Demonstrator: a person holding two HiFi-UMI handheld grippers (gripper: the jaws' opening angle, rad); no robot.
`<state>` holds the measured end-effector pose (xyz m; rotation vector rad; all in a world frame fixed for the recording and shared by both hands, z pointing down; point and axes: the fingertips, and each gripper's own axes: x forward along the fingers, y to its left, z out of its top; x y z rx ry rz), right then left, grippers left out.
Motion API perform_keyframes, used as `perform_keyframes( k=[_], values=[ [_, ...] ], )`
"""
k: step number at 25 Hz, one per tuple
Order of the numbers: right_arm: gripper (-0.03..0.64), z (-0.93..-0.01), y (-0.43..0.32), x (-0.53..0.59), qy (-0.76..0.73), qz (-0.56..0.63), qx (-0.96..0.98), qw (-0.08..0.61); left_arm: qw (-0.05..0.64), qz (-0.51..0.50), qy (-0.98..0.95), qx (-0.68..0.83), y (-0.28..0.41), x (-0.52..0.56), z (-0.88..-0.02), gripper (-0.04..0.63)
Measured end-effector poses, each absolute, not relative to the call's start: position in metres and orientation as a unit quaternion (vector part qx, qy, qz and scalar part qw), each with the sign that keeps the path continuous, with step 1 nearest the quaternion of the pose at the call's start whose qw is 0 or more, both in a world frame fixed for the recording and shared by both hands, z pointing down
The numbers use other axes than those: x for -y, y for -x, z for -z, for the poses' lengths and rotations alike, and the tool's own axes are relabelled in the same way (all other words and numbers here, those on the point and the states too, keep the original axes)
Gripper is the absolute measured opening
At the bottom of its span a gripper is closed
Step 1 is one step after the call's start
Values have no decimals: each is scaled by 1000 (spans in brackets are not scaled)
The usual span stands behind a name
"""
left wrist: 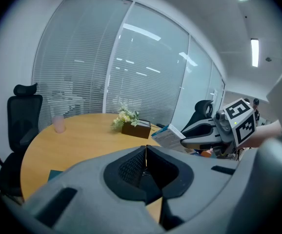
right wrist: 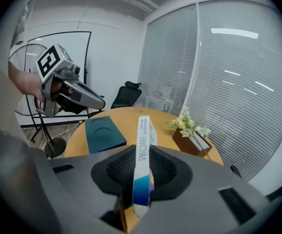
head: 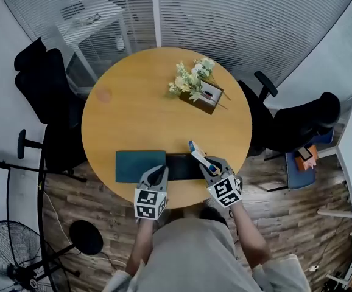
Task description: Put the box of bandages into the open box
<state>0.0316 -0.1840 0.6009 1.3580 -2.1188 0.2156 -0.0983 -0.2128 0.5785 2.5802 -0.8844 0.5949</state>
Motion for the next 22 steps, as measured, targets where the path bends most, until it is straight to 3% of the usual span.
perform_keyframes(
  k=[22],
  values=[
    [80, -643, 10, 191, -323, -7, 863, 389, 203, -212, -873, 391, 84, 185, -598, 11]
  ],
)
